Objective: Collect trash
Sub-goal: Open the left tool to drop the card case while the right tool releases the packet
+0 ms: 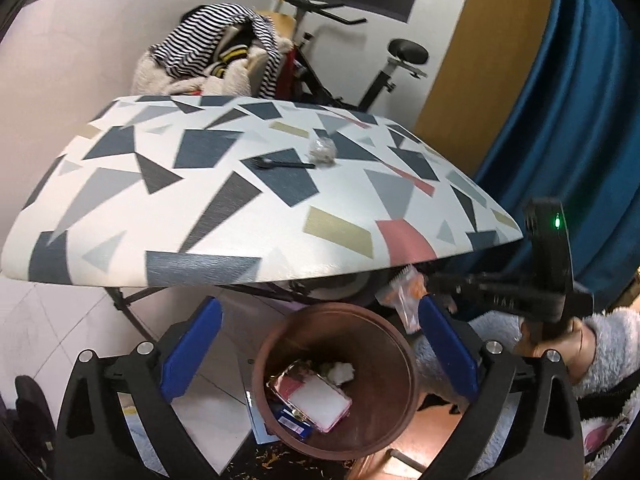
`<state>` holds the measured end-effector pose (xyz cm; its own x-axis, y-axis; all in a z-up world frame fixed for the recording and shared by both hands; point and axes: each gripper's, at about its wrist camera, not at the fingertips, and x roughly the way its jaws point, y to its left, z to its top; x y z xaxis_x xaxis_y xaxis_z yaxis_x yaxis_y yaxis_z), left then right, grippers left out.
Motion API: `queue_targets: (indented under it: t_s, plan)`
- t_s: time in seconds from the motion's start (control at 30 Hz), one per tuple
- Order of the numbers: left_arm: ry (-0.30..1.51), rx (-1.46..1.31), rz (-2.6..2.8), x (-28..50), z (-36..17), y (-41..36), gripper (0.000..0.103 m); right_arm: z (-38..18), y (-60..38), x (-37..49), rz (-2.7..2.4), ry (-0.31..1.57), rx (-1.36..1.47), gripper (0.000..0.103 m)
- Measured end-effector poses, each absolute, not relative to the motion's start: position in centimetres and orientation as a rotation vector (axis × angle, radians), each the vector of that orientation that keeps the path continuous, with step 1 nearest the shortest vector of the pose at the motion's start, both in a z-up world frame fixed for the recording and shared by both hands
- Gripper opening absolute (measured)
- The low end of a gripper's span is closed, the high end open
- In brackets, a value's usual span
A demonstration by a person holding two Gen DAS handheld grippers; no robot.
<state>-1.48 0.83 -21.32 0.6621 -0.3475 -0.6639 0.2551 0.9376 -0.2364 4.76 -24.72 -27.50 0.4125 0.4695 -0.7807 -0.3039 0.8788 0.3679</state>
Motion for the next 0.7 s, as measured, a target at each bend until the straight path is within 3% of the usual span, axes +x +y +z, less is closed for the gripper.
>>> queue_targets:
  t_s: [0.7]
  plan:
    - [0.812, -0.187, -0.246, -1.9, -22.9, 2.4, 0.097, -32.3, -22.1, 4.3, 0.505, 1.143, 0.045, 0.007]
